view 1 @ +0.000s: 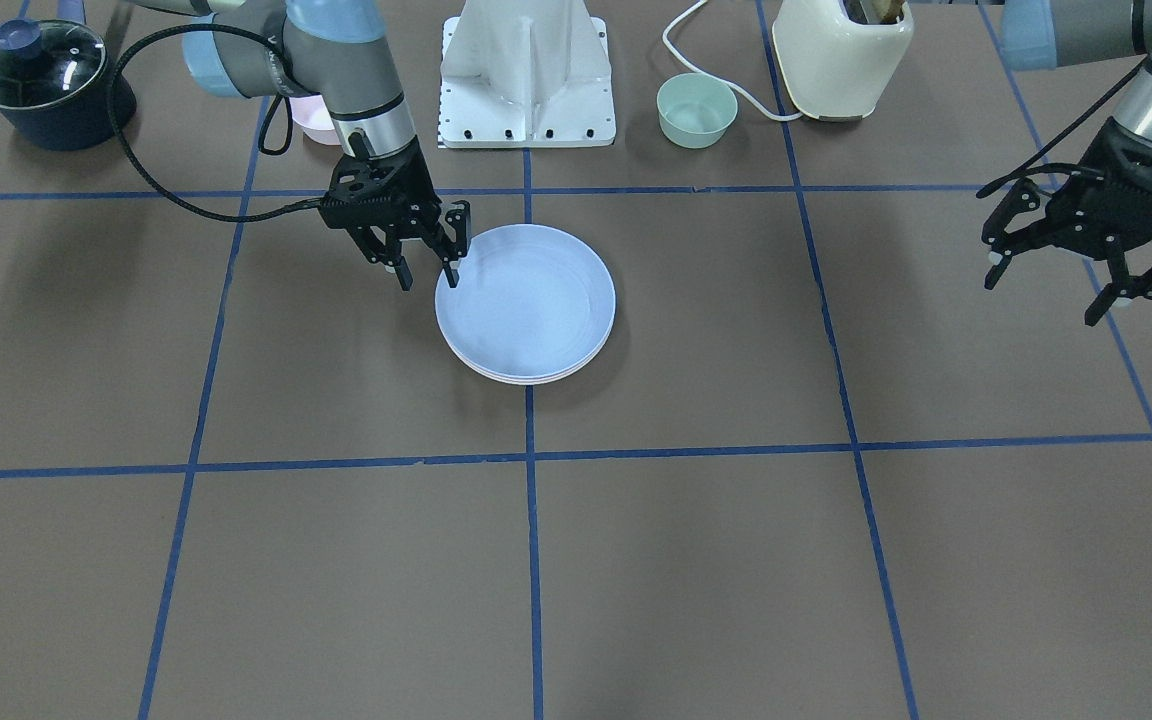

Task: Stack three plates with pink and blue
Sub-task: 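Open the right gripper and withdraw it from the stack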

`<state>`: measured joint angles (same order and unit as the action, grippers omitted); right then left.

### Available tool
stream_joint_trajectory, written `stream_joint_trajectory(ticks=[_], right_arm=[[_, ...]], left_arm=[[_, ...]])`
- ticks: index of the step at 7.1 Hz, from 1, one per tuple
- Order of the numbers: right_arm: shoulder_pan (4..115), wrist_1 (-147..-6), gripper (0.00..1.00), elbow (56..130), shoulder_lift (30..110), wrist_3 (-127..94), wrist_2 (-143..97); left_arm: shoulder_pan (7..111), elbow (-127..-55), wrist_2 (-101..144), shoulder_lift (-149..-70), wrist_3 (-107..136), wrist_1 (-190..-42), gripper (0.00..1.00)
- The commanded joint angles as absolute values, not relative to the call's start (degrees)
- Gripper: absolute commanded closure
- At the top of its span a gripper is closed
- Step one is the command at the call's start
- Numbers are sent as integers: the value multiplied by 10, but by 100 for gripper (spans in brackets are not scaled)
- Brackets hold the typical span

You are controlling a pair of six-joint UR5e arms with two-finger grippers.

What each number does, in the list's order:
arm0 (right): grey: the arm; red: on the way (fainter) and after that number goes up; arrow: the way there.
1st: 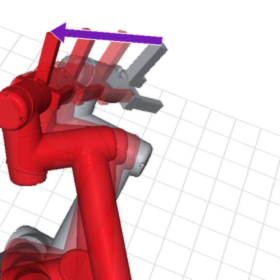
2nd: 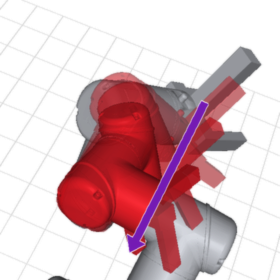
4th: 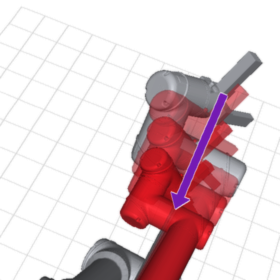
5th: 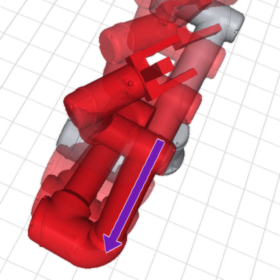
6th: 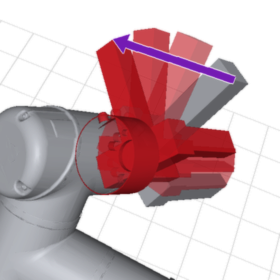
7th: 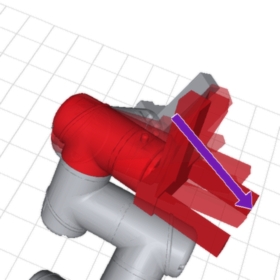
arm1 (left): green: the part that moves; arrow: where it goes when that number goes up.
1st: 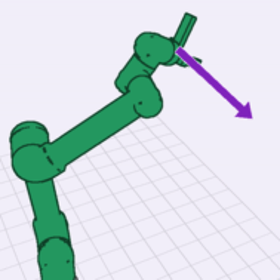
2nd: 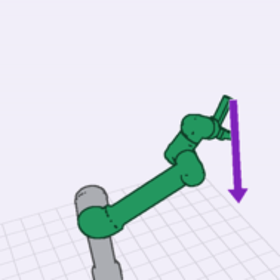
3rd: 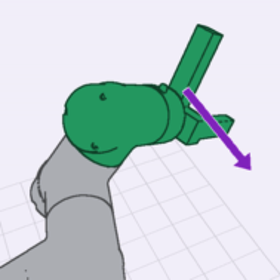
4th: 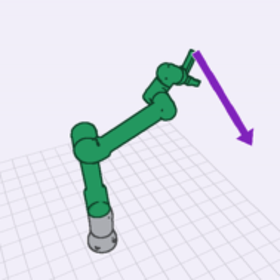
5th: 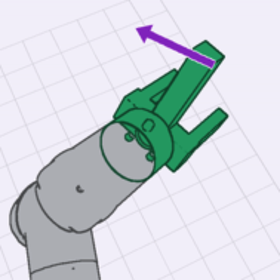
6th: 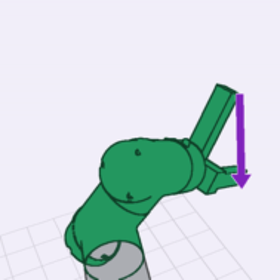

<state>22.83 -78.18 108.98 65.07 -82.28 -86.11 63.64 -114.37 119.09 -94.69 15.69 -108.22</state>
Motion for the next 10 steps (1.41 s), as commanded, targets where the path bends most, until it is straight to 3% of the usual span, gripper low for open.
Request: stream_joint_trajectory(ticks=[1,4,7,10], right_arm=[[318,-887,0,1098,611,-749,-950],[526,-981,0,1090,628,-431,-1136],[724,-986,0,1050,762,-46,-1237],[841,-983,0,1027,921,93,-1272]], left_arm=[[638,-1144,1192,-939,156,-1082,0],[646,-1137,1190,-907,175,-1082,0],[681,-1084,1182,-882,178,-1083,0],[790,-1051,1270,-861,56,-1042,0]])
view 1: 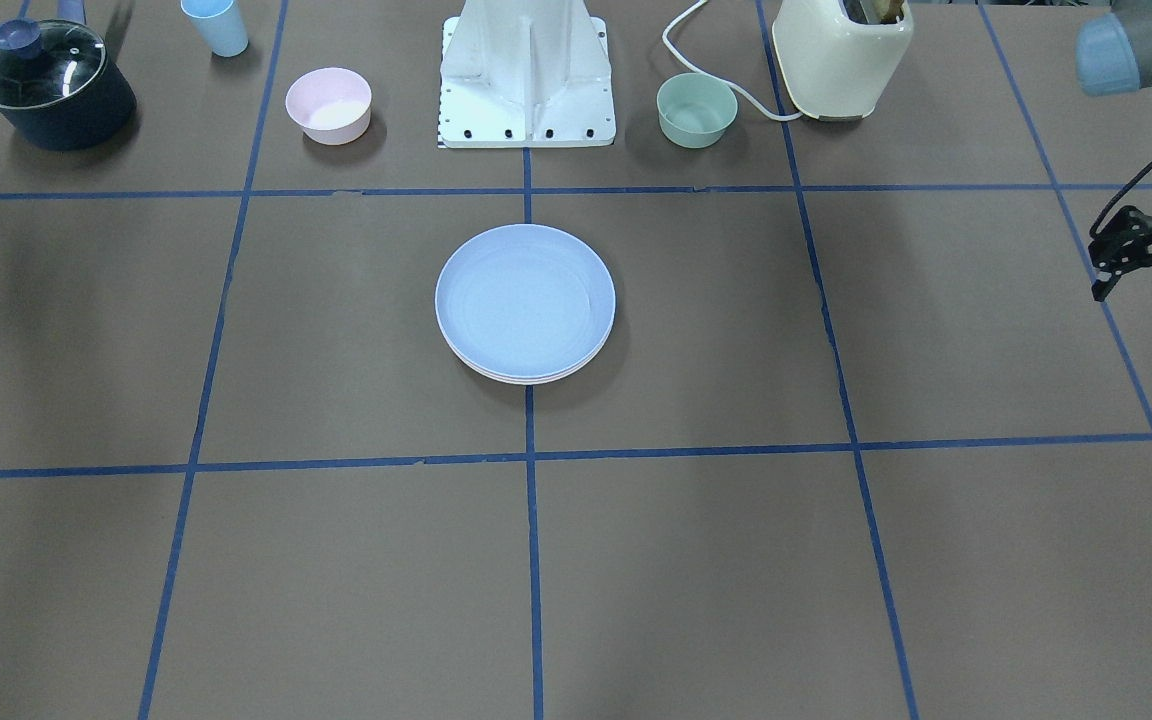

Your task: Stack three plates with pink and blue

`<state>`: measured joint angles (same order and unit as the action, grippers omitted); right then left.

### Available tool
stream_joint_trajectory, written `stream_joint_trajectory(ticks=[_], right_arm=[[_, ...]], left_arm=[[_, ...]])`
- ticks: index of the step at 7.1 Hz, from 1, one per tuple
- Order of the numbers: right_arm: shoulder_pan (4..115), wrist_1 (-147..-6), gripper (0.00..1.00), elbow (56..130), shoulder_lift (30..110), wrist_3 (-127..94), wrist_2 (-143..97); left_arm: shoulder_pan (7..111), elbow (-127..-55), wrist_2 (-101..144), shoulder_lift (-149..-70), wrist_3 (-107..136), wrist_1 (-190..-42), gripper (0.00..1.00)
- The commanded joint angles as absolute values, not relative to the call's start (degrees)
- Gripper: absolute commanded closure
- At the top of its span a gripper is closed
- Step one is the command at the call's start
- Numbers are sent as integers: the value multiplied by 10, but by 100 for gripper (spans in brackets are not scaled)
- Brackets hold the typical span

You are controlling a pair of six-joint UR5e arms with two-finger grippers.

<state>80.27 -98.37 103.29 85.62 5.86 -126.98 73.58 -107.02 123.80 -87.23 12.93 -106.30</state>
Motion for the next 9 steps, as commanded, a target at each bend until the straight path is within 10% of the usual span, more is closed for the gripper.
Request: stream_joint_trajectory(ticks=[1,9], right_arm=[[875,-983,0,1012,938,93,-1274],[912,-983,0,1011,983,90,-1289]], left_arm=[[849,-1034,1294,-861,32,-989,0],[934,-1044,1387,-772,31,-941,0]])
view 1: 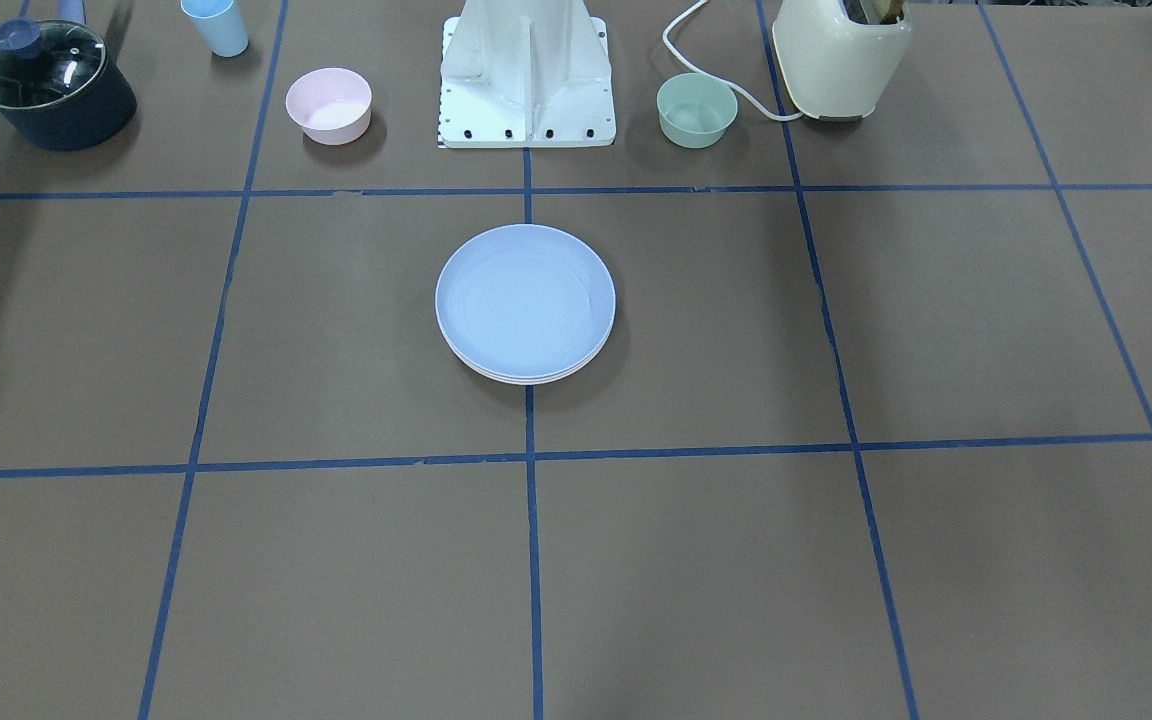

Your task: Stack three plates with pink and blue

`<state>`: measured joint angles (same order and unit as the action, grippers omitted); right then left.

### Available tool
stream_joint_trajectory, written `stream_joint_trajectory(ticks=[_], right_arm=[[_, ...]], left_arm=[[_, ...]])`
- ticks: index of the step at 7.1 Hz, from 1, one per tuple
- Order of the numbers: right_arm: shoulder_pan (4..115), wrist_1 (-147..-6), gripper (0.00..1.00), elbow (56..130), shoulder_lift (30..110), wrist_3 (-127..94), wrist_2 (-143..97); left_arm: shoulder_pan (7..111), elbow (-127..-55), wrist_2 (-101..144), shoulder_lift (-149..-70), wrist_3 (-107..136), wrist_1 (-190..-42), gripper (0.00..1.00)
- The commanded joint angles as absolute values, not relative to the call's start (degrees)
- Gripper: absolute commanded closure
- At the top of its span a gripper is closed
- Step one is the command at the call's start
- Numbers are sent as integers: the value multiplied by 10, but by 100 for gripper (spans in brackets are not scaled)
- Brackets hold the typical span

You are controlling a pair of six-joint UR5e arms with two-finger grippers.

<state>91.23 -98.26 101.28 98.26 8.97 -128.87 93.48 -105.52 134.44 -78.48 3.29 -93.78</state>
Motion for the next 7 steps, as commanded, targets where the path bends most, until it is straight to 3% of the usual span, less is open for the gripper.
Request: stream_joint_trajectory(ticks=[1,7], right_arm=[[912,-983,0,1011,983,90,-1298],[912,-983,0,1010,983,90,-1303]], left_arm=[[933,-1048,1381,-772,33,-945,0],[932,-1042,1318,-776,-66,-954,0]])
